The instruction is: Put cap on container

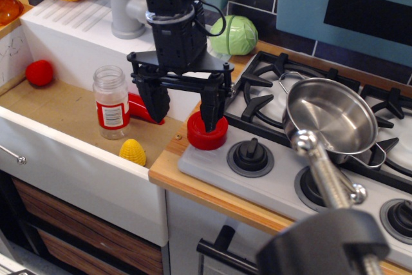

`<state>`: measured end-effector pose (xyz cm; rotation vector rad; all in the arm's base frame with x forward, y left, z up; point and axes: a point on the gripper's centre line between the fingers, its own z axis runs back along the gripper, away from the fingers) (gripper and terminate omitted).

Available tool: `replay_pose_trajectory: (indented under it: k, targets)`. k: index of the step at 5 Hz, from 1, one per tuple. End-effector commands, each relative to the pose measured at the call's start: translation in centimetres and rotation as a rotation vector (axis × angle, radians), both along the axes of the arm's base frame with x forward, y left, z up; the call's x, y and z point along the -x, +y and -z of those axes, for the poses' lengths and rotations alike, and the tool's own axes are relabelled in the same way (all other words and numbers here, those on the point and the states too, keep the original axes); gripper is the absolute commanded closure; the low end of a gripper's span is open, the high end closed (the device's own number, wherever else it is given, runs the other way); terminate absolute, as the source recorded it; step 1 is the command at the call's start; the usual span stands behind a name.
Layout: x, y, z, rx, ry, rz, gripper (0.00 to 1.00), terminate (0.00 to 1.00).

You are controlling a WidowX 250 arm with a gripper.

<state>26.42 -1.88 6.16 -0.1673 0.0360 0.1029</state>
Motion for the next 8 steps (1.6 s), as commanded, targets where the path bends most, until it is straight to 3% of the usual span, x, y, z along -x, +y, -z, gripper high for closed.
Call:
replay_pose_trajectory:
  k: [1, 4, 8]
  targets:
    - [0.0, 0.0, 0.0, 0.000, 0.000, 0.000, 0.00, 0.00]
    - [-3.4, -0.3, 0.9, -0.015, -0.074, -0.064, 0.00, 0.00]
    - [-4.3, -1.8, 4.4, -0.100, -0.088, -0.090, 0.00, 0.00]
